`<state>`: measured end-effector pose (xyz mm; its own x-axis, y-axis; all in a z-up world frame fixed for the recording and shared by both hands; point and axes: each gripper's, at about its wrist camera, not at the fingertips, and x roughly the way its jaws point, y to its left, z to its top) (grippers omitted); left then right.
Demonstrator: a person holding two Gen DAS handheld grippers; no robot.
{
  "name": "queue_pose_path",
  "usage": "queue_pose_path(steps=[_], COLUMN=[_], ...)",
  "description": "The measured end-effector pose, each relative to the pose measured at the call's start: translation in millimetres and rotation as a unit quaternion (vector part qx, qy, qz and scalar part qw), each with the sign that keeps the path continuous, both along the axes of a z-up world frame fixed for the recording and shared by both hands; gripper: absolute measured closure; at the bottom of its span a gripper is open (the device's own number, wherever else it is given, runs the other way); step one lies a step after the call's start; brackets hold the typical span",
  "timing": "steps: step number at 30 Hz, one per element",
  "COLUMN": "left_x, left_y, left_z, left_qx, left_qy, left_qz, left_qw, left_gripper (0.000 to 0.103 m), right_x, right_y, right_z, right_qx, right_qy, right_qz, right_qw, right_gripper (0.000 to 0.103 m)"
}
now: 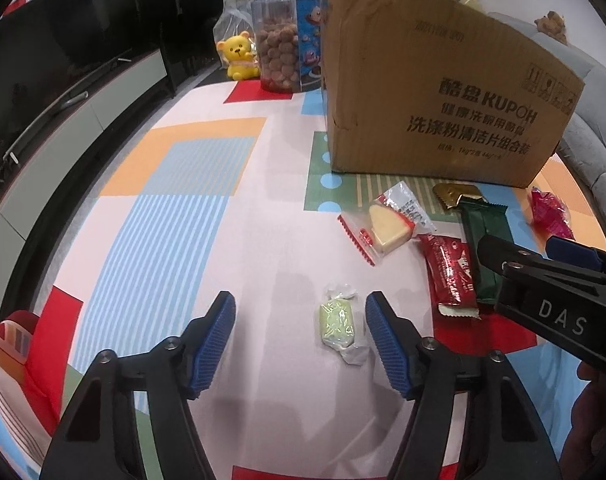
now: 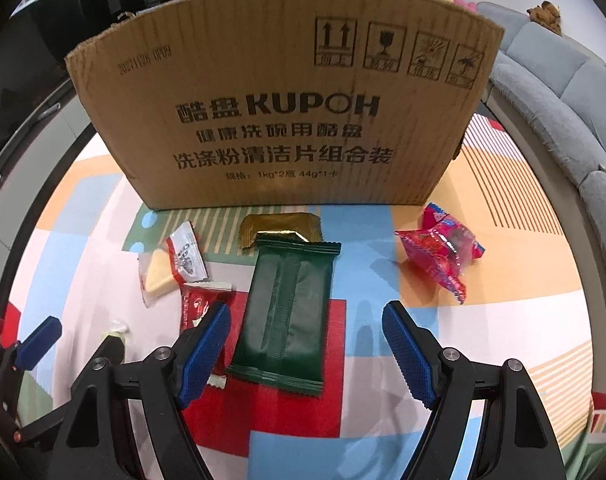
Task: Organize snacks
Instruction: 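Grasp the small green wrapped candy with the left tool while the right tool grasps the dark green packet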
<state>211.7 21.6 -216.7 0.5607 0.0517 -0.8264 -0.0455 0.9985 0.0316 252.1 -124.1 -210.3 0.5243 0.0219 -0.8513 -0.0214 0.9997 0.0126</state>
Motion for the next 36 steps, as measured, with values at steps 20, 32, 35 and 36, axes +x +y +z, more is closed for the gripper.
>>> queue_pose_path(steps=[20,32,35,36], left_x=[3.5,4.5,3.9,3.5], left_y=[-4.9,-4.0,-3.7,-3.5], left_z=[-4.3,-2.6,0.2,0.9], left_qx=[-0.018,-0.023,-0.019,-0.018], left_qy=[0.009,0.007,0.001,0.0], left_qz=[-0.013,-0.015,-0.015,-0.015], left_qw=[0.9997,0.9996,0.9997,0.9997], left_gripper=[0.069,0.084,0.084,0.084], right_x=[18.5,10.6,6.5,5.5], right_y=[4.2,-0.6,-4.3,-4.4], right_z=[-35.3,-22.4,-13.3,-10.9], right_qx=[-0.002,0.012,0.012,0.012], right_qy=[0.015,0.012,0.006,0.004], right_qz=[0.008,0.014,0.015,0.016], right_qw=[1.0,1.0,1.0,1.0], right_gripper=[0.043,0.057,0.057,0.057])
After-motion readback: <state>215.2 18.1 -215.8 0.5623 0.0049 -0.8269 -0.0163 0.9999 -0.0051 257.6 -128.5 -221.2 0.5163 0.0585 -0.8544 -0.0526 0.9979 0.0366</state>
